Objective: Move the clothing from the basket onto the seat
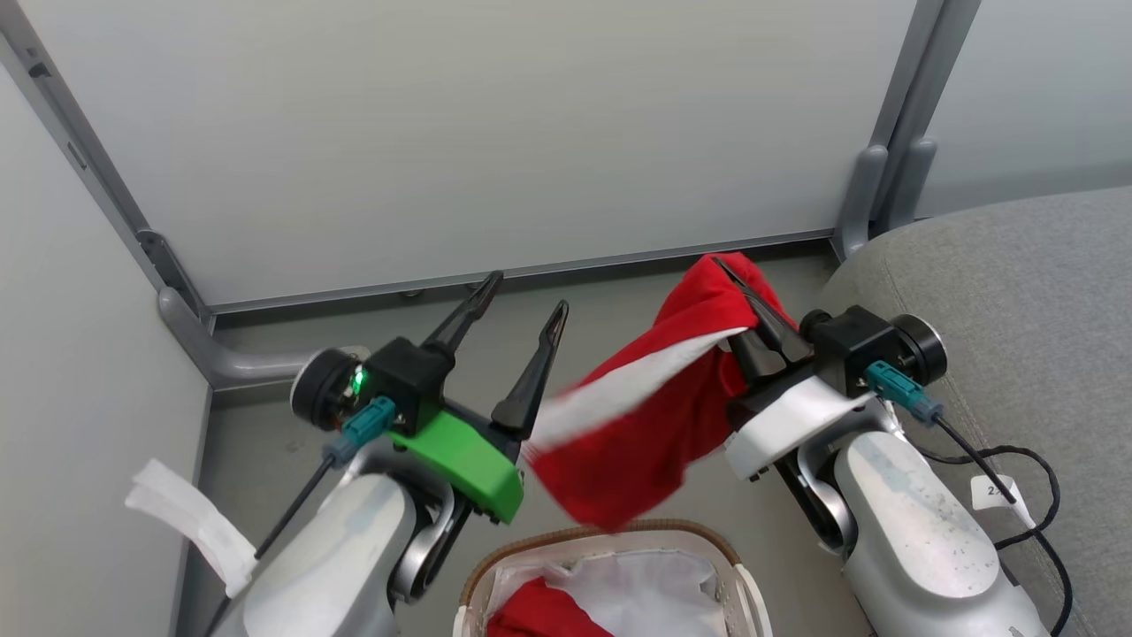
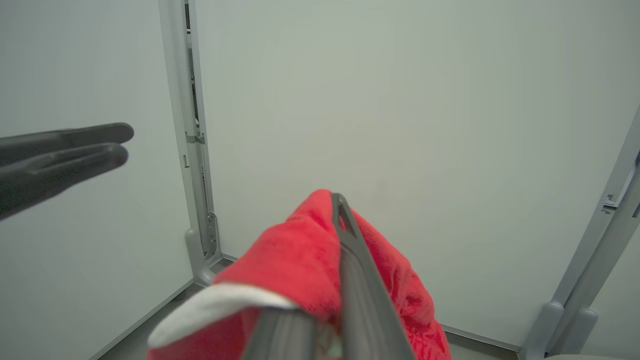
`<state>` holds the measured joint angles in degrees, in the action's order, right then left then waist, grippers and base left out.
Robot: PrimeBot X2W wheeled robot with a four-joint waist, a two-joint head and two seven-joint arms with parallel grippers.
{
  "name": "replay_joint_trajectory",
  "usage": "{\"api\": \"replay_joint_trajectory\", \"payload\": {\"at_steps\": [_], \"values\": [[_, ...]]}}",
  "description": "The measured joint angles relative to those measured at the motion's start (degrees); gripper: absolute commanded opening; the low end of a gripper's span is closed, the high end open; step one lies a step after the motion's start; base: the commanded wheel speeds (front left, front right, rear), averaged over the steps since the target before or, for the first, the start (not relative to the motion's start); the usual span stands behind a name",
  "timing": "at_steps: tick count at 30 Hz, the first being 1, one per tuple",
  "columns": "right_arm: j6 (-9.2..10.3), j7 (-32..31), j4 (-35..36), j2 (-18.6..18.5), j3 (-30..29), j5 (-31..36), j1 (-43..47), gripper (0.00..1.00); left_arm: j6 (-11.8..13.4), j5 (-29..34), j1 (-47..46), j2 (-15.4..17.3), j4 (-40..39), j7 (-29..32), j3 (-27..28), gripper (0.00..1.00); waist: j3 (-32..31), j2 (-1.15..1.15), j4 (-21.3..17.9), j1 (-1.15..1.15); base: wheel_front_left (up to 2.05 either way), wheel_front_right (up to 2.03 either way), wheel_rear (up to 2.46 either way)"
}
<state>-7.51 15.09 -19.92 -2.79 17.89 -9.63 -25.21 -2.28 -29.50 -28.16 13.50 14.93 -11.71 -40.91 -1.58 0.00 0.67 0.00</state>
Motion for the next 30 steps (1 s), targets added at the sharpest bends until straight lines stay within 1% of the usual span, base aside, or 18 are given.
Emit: {"api": "replay_joint_trajectory", "payload": {"at_steps": [9,13,16,25,30], "values": [[0.00,0.0,0.8,0.0,-4.1,1.3,1.6,0.00,0.8,-0.5,7.8,-1.7,4.0,-3.0,-0.1,1.00,0.1,0.00,0.0,0.00,0.00,0.00,0.00],[0.00,0.0,1.1,0.0,-5.5,1.7,2.8,0.00,0.8,-0.3,11.1,-2.4,4.7,-3.3,1.0,1.00,0.2,0.00,0.1,0.00,0.00,0.00,0.00],[0.00,0.0,1.1,0.0,-6.3,1.8,3.4,0.00,0.8,1.3,12.8,-3.1,3.9,-3.3,2.5,1.00,0.3,0.00,0.2,0.00,0.00,0.00,0.00],[0.00,0.0,1.2,0.0,-7.0,1.8,4.1,0.00,-1.1,5.4,17.2,-5.9,2.0,-3.4,7.8,1.00,0.7,0.00,0.2,0.00,0.00,0.00,0.00],[0.00,0.0,1.4,0.0,-7.9,2.3,4.4,0.00,-1.8,7.9,18.5,-7.5,1.5,-3.4,9.7,1.00,0.9,0.00,-0.7,0.00,0.00,0.00,0.00]]}}
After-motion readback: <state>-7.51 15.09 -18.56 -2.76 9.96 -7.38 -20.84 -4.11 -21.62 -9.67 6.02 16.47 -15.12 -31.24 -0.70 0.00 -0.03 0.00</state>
